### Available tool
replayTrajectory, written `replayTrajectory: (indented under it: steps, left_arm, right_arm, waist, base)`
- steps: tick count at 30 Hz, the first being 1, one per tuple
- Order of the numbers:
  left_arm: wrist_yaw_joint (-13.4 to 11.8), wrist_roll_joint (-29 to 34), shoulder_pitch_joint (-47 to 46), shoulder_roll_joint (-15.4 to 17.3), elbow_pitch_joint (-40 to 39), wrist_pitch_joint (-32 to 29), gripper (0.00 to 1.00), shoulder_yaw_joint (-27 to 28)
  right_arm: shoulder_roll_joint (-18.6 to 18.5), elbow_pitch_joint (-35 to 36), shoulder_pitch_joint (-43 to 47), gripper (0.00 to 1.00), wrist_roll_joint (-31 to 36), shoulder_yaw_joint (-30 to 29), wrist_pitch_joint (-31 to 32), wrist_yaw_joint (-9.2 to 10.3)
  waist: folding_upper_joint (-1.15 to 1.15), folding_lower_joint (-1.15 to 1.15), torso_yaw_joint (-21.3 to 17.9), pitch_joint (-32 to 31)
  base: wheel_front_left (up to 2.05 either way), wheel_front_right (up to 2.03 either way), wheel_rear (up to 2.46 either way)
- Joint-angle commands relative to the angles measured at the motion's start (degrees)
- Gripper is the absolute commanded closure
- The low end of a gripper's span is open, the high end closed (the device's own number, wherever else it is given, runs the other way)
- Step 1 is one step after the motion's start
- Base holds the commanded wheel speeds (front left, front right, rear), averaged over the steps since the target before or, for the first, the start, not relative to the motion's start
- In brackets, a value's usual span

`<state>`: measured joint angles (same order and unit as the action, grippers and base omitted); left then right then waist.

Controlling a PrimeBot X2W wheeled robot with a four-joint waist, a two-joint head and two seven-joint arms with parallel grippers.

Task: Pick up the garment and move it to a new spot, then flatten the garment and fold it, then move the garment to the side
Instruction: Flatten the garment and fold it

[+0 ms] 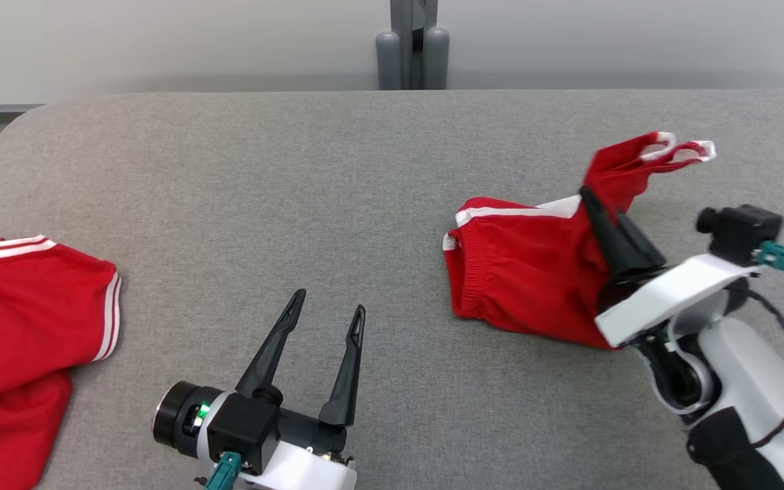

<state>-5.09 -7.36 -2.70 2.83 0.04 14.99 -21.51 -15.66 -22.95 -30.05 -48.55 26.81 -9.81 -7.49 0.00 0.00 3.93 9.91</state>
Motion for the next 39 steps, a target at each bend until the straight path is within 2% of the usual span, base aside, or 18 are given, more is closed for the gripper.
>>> replayTrajectory:
  steps: [1,10,26,27,28,29,30,33,35,39]
  left_arm:
    - [0.3,-0.38,0.13,0.17,0.06,0.21,0.0,0.01]
    - [-0.28,-0.99,-0.52,0.16,-0.3,0.21,0.0,-0.51]
    - [-0.76,-1.69,-0.98,0.16,0.0,0.21,0.0,-1.28]
    - [-0.75,-1.72,-0.95,0.16,0.07,0.21,0.0,-1.26]
    - [-0.75,-1.72,-0.95,0.16,0.13,0.21,0.0,-1.23]
    - [-0.74,-1.7,-0.94,0.16,0.19,0.21,0.0,-1.22]
    - [-0.77,-1.65,-0.92,0.16,0.27,0.21,0.0,-1.2]
    - [-0.87,-1.54,-0.59,0.16,0.48,0.21,0.0,-1.07]
    - [-0.93,-1.48,-0.17,0.17,0.64,0.21,0.0,-0.84]
    - [-1.2,-1.36,0.84,0.16,0.45,0.21,0.0,0.3]
  right_arm:
    - [0.41,0.21,-0.64,1.0,0.96,0.61,1.0,0.0]
    - [3.41,-1.58,-0.96,1.0,5.19,5.27,7.6,0.0]
    - [5.46,-5.62,-1.63,1.0,7.09,7.92,10.24,0.0]
    - [5.54,-5.73,-1.44,0.95,7.01,8.07,10.22,0.0]
    - [5.58,-5.77,-1.27,0.78,6.98,8.18,10.21,0.0]
    - [5.56,-5.85,-1.12,0.53,7.06,8.16,10.01,0.0]
    - [5.51,-5.8,-1.02,0.0,7.34,7.84,9.36,0.0]
    - [5.95,-3.85,0.05,0.0,5.57,6.78,7.71,0.0]
    - [4.91,-1.75,0.66,0.0,4.5,5.1,5.99,0.0]
    - [2.72,0.61,2.47,0.0,7.29,1.72,2.52,0.0]
  waist:
    - [0.0,0.0,0.43,0.07]
    - [0.0,0.0,3.38,1.04]
    - [0.0,0.0,4.71,1.43]
    - [0.0,0.0,4.64,1.38]
    - [0.0,0.0,4.57,1.3]
    - [0.0,0.0,4.47,1.2]
    - [0.0,0.0,4.36,1.08]
    - [0.0,0.0,3.89,0.54]
    - [0.0,0.0,3.41,0.09]
    - [0.0,0.0,1.53,-0.9]
  base:
    - [0.0,0.0,0.0]
    - [0.0,0.0,0.0]
    - [0.0,0.0,0.0]
    - [0.0,0.0,0.0]
    - [0.0,0.0,0.0]
    - [0.0,0.0,0.0]
    - [0.0,0.0,0.0]
    - [0.0,0.0,0.0]
    - [0.0,0.0,0.0]
    - [0.0,0.0,0.0]
